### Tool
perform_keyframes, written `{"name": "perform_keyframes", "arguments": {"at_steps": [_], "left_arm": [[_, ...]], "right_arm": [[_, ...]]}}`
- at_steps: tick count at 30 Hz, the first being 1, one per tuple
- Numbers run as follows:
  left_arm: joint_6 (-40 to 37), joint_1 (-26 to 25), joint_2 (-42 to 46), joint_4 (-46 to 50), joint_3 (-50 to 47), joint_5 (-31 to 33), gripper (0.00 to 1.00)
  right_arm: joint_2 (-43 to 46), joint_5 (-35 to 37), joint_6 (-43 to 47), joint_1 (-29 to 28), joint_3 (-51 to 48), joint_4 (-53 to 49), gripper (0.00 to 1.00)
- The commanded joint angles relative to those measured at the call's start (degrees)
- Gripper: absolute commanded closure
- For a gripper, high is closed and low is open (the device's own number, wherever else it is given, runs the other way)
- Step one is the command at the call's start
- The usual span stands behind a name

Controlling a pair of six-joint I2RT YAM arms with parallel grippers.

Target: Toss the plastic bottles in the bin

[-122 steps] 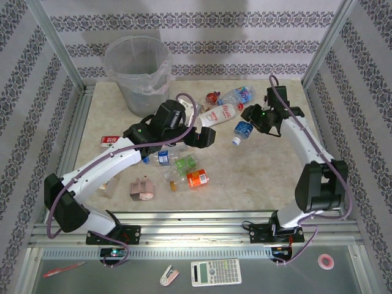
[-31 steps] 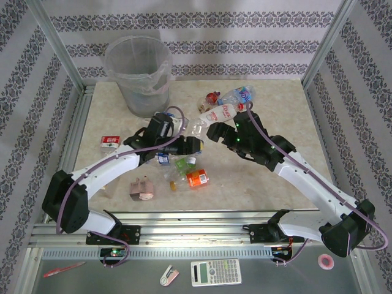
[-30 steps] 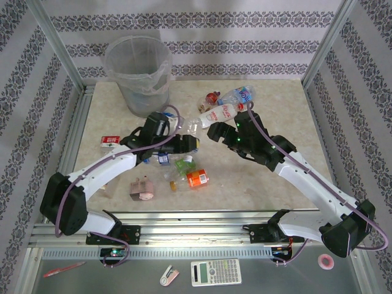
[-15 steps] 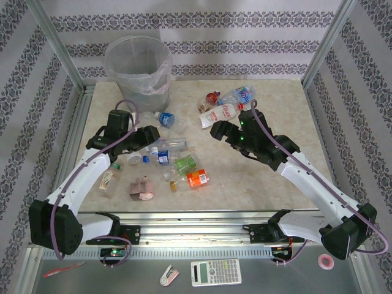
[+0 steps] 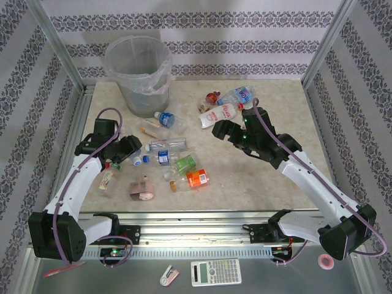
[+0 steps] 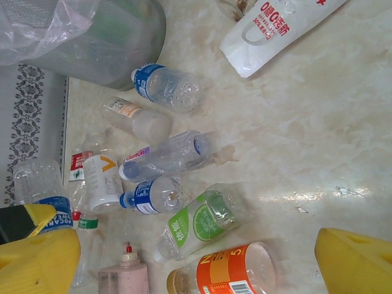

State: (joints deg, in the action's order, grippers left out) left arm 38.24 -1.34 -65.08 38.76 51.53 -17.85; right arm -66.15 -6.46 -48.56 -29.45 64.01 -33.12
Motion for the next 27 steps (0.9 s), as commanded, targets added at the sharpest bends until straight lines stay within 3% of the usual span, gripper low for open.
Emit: {"name": "perform_keyframes", "arguments": {"at_steps": [1, 27], "left_arm": [[0.83, 1.5, 1.61, 3.53, -1.13, 2.01, 0.69], [1.84, 3.02, 0.71, 7.13, 0.95, 6.63, 0.68]], "right_arm": [[0.1, -2.18, 2.26, 1.04, 0.86, -0.89, 0.02], [1.64, -7.3, 4.24, 6.41, -2.22, -1.64, 0.02]]}}
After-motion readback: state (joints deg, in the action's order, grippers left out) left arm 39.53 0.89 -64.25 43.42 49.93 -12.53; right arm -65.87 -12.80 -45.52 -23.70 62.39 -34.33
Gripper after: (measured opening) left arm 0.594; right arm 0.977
